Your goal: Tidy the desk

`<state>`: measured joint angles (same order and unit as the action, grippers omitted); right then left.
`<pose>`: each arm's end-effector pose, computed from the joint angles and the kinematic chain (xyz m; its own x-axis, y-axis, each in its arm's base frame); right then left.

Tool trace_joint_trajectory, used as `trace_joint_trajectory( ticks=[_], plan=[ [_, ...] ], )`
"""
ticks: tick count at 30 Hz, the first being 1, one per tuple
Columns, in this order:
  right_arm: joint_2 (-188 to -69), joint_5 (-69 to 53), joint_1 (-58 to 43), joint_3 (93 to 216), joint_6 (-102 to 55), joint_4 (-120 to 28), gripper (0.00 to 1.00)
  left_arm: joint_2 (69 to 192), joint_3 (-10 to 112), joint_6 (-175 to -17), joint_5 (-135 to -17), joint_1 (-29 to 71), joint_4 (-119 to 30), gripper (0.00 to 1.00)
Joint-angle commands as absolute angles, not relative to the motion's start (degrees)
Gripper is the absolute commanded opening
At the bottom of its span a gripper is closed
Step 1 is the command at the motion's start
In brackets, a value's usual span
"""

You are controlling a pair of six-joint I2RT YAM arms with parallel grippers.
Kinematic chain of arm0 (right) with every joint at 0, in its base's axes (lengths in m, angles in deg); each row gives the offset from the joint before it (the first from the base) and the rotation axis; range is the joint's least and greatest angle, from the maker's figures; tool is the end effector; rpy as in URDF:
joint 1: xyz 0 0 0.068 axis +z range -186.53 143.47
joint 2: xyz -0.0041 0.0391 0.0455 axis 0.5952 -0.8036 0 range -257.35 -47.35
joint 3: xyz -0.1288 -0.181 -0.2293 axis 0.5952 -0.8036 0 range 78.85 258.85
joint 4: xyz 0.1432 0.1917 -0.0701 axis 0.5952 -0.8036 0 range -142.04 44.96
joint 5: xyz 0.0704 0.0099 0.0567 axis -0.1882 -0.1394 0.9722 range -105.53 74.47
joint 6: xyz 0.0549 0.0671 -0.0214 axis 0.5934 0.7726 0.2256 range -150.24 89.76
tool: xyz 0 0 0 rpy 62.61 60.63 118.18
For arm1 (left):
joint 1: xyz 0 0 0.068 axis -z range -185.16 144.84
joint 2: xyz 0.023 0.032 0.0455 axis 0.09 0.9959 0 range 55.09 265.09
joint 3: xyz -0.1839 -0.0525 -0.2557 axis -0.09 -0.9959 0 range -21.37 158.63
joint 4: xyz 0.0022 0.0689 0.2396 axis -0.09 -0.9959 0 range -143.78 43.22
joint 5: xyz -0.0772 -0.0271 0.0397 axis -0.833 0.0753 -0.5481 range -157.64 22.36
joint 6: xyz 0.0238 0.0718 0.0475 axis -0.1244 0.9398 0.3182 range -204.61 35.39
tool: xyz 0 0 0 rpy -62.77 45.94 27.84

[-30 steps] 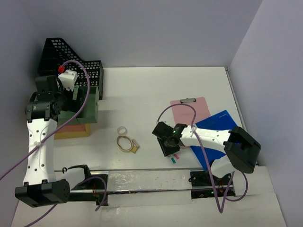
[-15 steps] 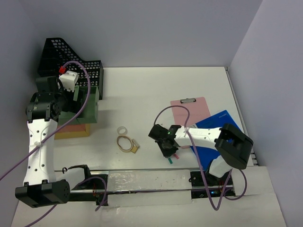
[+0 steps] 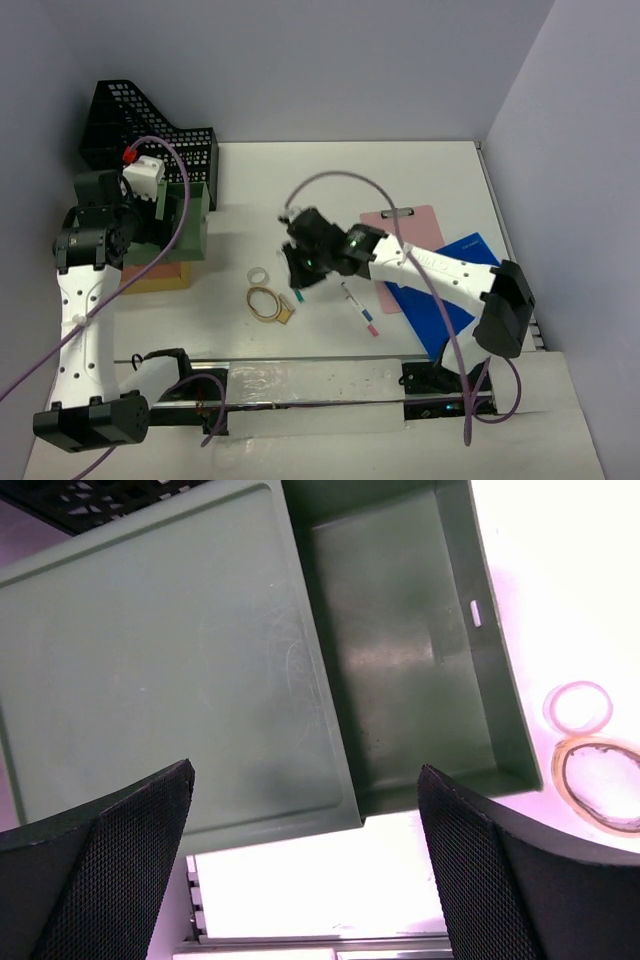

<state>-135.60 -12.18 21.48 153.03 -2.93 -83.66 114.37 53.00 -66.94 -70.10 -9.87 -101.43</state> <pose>0.1780 0.2934 0.3048 -0.7715 -0.3704 -0.5173 -0.5756 0.7527 0.3195 0.1872 0.0120 0.4021 -0.6197 0.2533 -0.7429 0.1459 0.9672 0.2080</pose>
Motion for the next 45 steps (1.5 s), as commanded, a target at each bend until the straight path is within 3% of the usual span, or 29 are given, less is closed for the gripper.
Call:
trace_joint_trajectory(
  ticks=[1,4,9,13,19,25,28,31,33,36,45],
  plan=[
    [-136.68,-5.78,19.30,174.89,-4.77,-72.36,0.00,110.61,53.62,-69.37,-71.68,-10.00,-99.51,0.99],
    [-144.95,-3.00,19.03,188.94,-2.70,-69.02,0.00,108.80,54.74,-70.37,-75.82,-10.00,-100.15,0.99],
    [-154.67,-3.41,19.02,201.77,3.99,-62.59,0.00,107.40,57.96,-70.34,-81.97,-10.00,-100.86,0.99],
    [-162.01,-4.09,19.11,207.56,14.24,-54.45,0.00,107.24,57.19,-72.91,-73.58,-12.38,-98.21,0.99],
    [-168.06,-8.57,19.18,205.33,23.20,-48.82,0.00,104.93,52.32,-72.92,-55.95,-14.27,-91.92,0.99],
    [-175.93,-6.91,20.53,212.23,23.36,-53.67,0.00,105.01,51.32,-72.84,-57.48,-15.01,-91.87,0.99],
    [-175.86,-6.77,21.34,209.09,23.00,-53.85,0.07,105.10,51.34,-72.82,-59.22,-15.11,-92.41,0.99],
    [-174.60,-7.62,21.57,206.27,22.21,-53.84,0.23,105.19,51.76,-72.75,-59.47,-15.18,-92.48,0.99],
    [-174.15,-7.79,21.57,205.84,21.59,-54.28,0.25,105.29,51.93,-72.75,-59.47,-15.18,-92.49,0.99],
    [-173.07,-7.51,21.74,205.85,19.74,-55.04,0.39,105.77,51.87,-72.59,-59.22,-15.36,-92.33,0.99],
    [-168.24,-9.07,21.70,206.04,13.93,-57.41,0.45,105.63,52.12,-72.47,-60.44,-15.62,-93.03,0.99]
  ],
)
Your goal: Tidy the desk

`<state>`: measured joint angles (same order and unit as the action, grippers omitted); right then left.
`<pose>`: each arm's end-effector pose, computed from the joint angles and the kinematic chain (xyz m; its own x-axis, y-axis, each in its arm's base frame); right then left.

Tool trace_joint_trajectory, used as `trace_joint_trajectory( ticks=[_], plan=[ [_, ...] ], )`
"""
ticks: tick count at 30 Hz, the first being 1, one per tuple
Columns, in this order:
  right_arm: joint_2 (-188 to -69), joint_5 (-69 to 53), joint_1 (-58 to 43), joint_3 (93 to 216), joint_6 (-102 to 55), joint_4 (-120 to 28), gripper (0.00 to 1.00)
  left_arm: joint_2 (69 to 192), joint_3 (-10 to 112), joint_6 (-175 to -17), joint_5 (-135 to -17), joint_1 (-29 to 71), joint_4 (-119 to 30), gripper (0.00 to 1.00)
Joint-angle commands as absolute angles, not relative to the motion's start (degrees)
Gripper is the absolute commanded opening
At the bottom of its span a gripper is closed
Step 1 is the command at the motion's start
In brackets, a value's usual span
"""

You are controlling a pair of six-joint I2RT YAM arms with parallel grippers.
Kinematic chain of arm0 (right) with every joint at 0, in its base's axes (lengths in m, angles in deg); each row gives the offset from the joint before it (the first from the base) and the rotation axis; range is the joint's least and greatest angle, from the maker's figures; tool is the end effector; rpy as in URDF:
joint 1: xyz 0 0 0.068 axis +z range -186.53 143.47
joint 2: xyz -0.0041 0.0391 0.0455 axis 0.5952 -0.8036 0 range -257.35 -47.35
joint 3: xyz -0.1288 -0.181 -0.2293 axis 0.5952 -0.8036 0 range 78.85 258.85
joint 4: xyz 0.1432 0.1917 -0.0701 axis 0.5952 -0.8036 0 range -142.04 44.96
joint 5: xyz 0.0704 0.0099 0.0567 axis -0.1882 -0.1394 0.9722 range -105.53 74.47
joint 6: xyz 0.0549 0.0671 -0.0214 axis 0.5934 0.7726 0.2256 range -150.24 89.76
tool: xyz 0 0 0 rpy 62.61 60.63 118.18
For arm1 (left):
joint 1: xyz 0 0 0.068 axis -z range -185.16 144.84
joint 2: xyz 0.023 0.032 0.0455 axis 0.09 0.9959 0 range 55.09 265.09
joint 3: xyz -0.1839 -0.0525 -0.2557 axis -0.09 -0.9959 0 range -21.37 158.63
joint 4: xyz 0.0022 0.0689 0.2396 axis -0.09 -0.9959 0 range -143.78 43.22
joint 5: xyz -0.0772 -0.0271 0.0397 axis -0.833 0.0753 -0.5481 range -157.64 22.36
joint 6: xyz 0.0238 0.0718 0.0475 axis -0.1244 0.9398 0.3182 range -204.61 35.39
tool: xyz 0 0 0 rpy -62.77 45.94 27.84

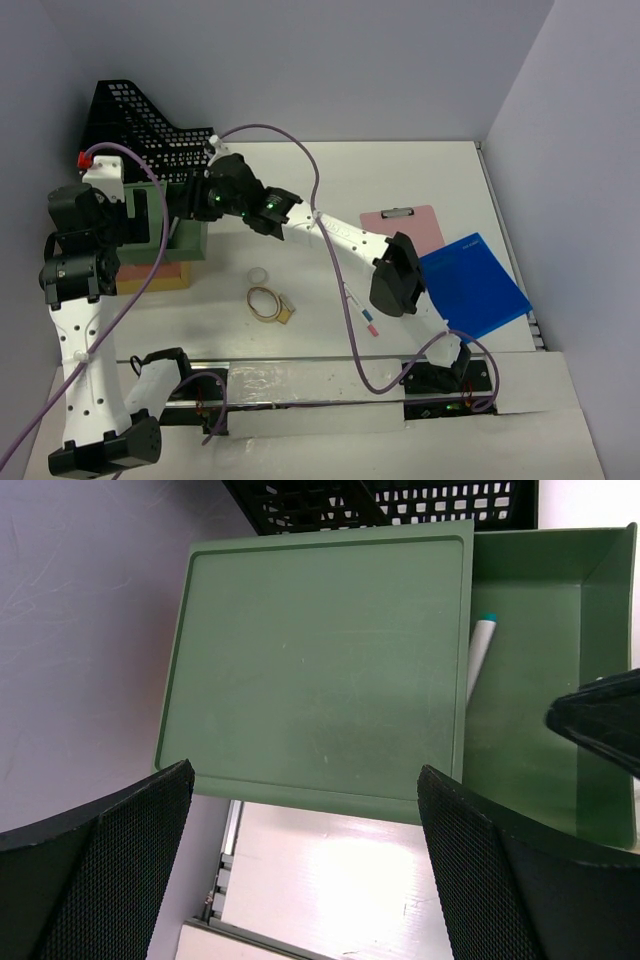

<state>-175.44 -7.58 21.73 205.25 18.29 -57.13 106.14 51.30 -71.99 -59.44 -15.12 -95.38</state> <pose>0.3035 0.5113 0.3756 -0.7670 0.1707 -0.6185 -0.5107 0.4211 0.7496 0.1495 0.0378 0.4279 -0.5008 0.1317 -0.8555 -0.1916 0.9470 0.2579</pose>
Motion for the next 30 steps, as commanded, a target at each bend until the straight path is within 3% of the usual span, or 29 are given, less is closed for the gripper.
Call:
trace_joint_trajectory(
  ticks=[1,5,7,13,16,22,30],
  plan=[
    [-167.07,-7.98,21.31,206.89,11.28,-58.74,0.46,105.63,52.20,-72.31,-60.43,-15.62,-93.18,0.99],
    [-160.50,-0.47,17.70,207.27,0.22,-69.02,0.49,105.22,52.37,-71.79,-60.43,-15.62,-93.61,0.99],
    [-152.26,-1.01,14.42,199.92,-5.65,-79.93,0.51,104.95,52.00,-71.32,-60.83,-15.62,-93.49,0.99],
    [-136.51,-27.43,9.86,171.10,-12.47,-99.94,0.52,105.63,47.76,-70.61,-69.70,-15.71,-93.91,0.99],
    [-132.07,-31.69,9.52,158.52,-11.20,-100.79,0.52,104.71,46.89,-69.52,-76.66,-15.66,-95.62,0.99],
    [-125.44,-25.34,9.18,142.05,-7.89,-95.88,0.44,97.58,47.91,-64.46,-97.01,-15.62,-99.91,0.99],
    [-127.20,-22.12,9.35,132.77,-5.05,-87.13,0.39,91.98,41.62,-67.88,-90.30,-15.62,-99.49,0.99]
  ],
)
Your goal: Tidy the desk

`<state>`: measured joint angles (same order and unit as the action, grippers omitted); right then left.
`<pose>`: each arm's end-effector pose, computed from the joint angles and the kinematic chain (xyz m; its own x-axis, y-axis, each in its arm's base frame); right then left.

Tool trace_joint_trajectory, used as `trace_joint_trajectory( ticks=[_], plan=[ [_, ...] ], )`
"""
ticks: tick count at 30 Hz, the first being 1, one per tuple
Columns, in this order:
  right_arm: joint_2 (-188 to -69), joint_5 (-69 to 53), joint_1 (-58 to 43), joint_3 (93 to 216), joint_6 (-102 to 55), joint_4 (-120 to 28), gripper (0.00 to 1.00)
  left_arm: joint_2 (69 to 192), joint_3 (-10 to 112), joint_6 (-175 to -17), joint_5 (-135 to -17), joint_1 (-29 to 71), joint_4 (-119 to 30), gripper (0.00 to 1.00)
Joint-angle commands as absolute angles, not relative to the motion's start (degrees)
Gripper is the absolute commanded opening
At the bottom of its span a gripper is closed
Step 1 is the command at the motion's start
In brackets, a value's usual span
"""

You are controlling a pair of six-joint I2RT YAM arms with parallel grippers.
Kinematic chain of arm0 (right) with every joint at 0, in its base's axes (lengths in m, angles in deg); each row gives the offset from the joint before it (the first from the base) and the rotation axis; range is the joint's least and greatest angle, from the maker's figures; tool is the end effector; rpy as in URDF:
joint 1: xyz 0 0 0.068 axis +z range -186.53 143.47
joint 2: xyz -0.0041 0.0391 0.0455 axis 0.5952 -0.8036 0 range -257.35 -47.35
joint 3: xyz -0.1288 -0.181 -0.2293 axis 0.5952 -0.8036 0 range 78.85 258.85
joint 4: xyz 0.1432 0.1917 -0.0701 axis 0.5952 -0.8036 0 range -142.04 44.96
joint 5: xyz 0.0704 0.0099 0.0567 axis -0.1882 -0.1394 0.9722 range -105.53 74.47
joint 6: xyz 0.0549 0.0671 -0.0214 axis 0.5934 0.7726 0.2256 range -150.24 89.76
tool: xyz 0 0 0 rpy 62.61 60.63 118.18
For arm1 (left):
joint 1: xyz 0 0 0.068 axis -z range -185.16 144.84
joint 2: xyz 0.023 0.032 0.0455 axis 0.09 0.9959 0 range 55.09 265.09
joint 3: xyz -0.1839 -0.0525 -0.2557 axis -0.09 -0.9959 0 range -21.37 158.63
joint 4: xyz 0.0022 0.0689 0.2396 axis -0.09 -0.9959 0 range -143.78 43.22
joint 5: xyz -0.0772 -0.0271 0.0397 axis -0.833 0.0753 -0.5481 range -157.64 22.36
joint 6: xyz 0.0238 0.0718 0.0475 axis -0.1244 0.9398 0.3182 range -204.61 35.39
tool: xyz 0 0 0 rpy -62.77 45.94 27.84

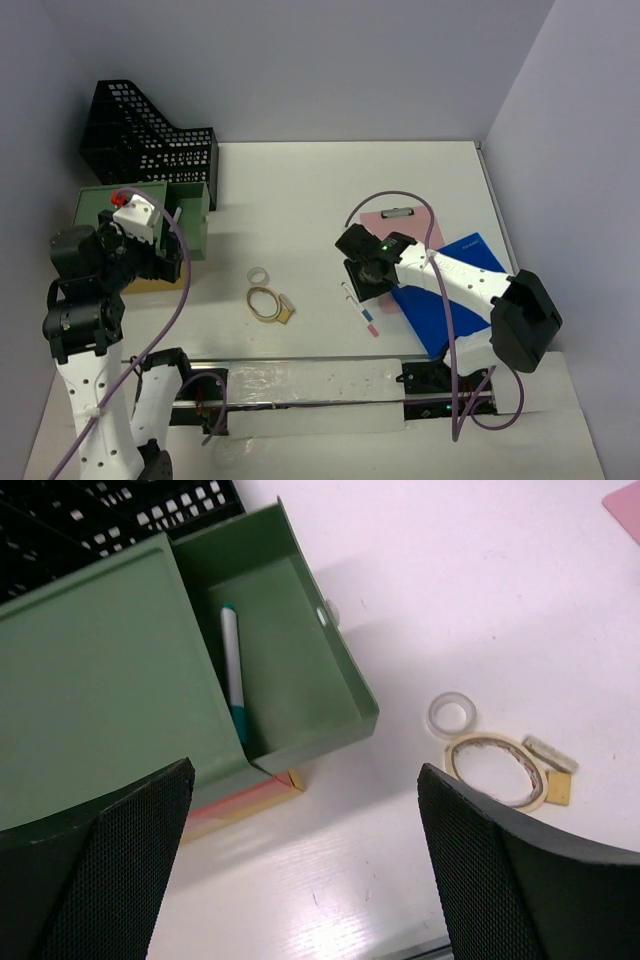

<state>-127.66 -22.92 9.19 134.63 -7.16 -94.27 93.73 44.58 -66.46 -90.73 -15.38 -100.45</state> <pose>0.1794 0.1691 0.2322 -0.8852 -0.3507 -0.3057 -0.3672 0.9301 -0.0039 0.0912 -0.0153 0.4026 -0.3583 0.2266 -0.9057 0.3096 0.9440 0.1137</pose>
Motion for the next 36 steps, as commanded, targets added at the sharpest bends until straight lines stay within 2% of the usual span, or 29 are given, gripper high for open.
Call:
trace_joint_trajectory(
  ticks=[1,16,28,36],
  plan=[
    [-127.81,-23.09,10.16,132.64,-4.69,-86.57,0.38,90.70,41.40,-69.21,-88.12,-15.54,-98.78,0.99],
    [-136.24,-24.22,13.14,130.21,-4.06,-81.78,0.37,90.23,41.11,-70.01,-86.54,-15.71,-97.67,0.99],
    [-141.47,-24.23,17.08,128.07,-1.59,-79.74,0.31,90.51,40.95,-70.29,-86.01,-15.71,-97.47,0.99],
    [-139.27,-24.13,17.79,129.36,-2.01,-80.46,0.31,90.77,40.86,-70.46,-85.84,-15.71,-97.23,0.99]
  ],
)
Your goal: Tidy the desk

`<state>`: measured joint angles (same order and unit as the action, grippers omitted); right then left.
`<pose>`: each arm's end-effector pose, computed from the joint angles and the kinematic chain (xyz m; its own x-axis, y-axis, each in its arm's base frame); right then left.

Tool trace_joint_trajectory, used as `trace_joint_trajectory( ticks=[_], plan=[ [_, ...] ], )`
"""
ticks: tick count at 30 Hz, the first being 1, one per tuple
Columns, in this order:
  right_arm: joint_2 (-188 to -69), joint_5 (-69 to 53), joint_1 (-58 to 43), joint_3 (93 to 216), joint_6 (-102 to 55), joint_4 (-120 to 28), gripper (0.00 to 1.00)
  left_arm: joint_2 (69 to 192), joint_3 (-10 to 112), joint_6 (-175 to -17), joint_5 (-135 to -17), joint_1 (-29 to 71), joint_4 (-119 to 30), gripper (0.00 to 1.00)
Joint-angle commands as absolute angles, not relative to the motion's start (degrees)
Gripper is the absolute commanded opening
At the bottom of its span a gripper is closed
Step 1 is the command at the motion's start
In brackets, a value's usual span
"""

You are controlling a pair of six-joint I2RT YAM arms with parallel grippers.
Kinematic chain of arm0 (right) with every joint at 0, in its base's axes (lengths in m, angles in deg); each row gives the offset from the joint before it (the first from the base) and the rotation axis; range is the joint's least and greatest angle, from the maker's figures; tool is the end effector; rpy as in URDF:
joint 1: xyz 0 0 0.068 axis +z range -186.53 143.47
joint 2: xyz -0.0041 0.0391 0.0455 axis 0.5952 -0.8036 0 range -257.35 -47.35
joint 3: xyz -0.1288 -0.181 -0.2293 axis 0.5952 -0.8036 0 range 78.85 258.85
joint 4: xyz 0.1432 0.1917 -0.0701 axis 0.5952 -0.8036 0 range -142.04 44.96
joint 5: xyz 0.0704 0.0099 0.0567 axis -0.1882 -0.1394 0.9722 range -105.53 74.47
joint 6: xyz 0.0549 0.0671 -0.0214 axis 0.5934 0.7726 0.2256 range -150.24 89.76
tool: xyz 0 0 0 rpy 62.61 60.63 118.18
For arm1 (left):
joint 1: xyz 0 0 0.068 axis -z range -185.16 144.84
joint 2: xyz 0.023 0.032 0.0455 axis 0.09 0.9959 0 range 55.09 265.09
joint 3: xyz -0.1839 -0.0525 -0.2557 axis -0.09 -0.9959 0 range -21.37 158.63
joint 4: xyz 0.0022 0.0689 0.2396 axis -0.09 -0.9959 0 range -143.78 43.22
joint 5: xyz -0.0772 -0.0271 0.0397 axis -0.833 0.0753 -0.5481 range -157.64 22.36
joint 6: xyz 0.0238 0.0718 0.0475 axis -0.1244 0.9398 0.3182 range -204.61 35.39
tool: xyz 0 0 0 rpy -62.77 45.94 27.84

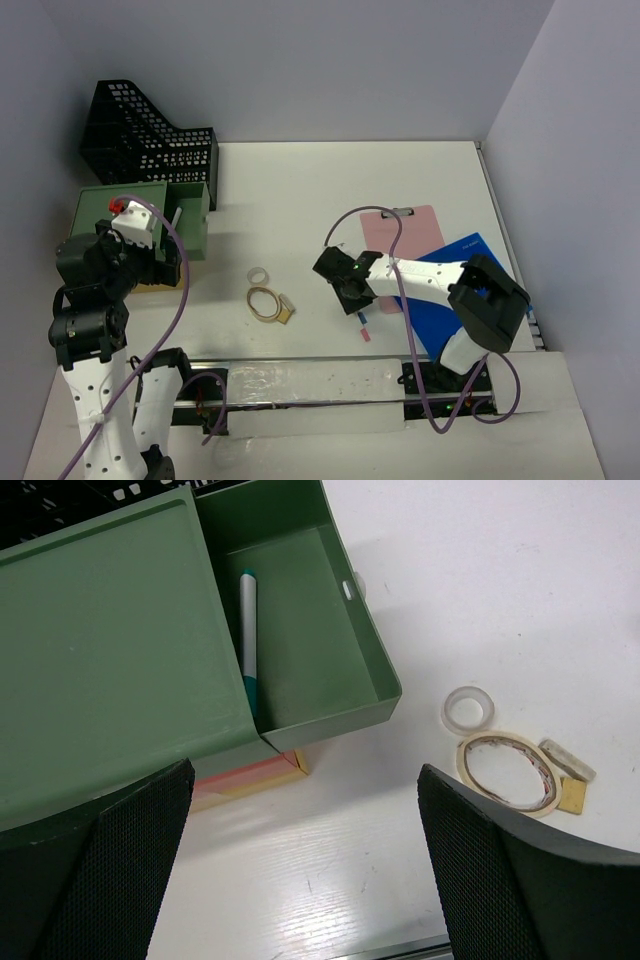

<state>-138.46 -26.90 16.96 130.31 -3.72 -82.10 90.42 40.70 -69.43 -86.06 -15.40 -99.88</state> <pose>0.1781 0.2139 0.1754 -0.8579 -0.4231 -0.2914 -0.4223 0.9038 -0.0690 0.0831 -0.0106 0.3854 -0.3929 0.1815 -0.9015 0.2205 0.9703 0.0992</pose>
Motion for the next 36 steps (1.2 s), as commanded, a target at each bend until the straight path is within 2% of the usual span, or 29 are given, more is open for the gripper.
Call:
trace_joint_trajectory(
  ticks=[1,8,21,36],
  plan=[
    [-139.19,-24.14,17.79,129.38,-2.03,-80.55,0.31,90.77,40.86,-70.46,-85.84,-15.71,-97.23,0.99],
    [-133.88,-25.89,16.30,131.76,-3.20,-82.34,0.31,90.67,40.70,-70.64,-85.71,-15.71,-96.88,0.99],
    [-135.91,-27.36,13.56,130.98,-3.81,-80.53,0.27,90.60,40.69,-70.73,-85.47,-15.72,-96.87,0.99],
    [-143.61,-25.92,12.66,128.13,-3.34,-76.87,0.26,90.60,40.69,-70.90,-85.10,-15.80,-96.70,0.99]
  ],
)
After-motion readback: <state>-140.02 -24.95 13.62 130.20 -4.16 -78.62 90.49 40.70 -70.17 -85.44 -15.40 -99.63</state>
